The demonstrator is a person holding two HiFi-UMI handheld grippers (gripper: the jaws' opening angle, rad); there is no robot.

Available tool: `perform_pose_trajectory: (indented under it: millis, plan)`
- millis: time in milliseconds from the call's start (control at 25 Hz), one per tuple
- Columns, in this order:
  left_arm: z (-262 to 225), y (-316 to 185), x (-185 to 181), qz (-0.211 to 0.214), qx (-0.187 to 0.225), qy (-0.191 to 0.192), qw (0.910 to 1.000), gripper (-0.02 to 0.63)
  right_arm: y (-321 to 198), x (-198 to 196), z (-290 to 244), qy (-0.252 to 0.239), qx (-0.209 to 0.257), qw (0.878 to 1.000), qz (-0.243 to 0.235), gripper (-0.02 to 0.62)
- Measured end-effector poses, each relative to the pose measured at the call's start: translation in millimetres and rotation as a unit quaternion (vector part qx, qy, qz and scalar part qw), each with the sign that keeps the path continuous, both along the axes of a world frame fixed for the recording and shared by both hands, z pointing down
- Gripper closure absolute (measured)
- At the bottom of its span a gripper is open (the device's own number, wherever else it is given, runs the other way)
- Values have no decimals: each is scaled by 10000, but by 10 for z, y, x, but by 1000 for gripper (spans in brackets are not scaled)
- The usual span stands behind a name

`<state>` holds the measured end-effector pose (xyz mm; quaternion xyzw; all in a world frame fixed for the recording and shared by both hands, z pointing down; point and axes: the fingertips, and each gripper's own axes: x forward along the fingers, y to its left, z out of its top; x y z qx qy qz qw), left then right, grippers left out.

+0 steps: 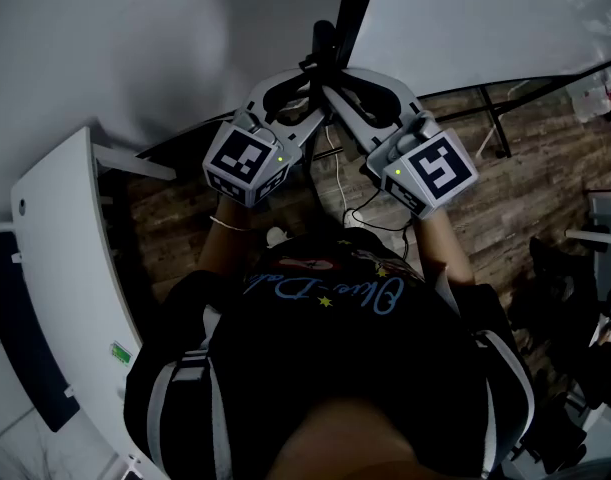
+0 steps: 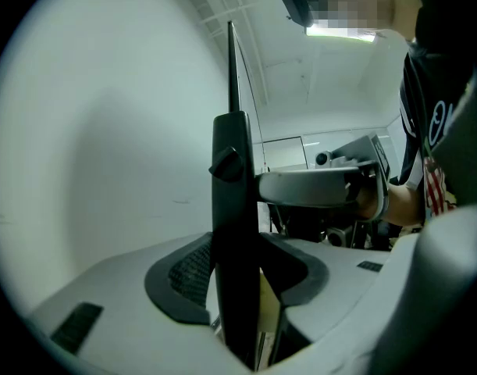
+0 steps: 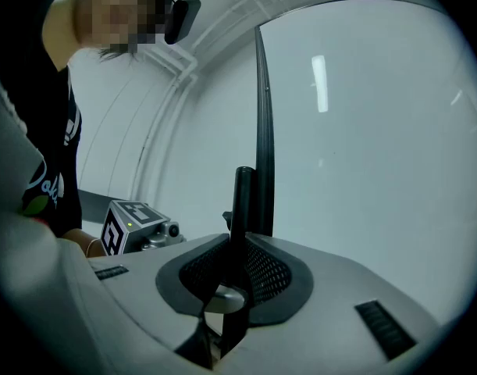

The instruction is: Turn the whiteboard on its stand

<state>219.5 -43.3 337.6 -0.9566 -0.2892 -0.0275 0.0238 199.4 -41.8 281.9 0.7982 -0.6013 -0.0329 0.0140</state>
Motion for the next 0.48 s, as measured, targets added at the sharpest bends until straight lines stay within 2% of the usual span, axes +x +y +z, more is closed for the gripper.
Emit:
perform_pose_trajectory:
  millis: [320, 480]
  plan:
    - [22, -119, -5, -71, -9, -49, 10000, 431, -117, -8, 18, -23, 7, 9999, -114, 535]
    - [60, -418, -71, -112, -69, -59, 9999, 431, -420, -76, 53, -29, -39, 9998, -173, 535]
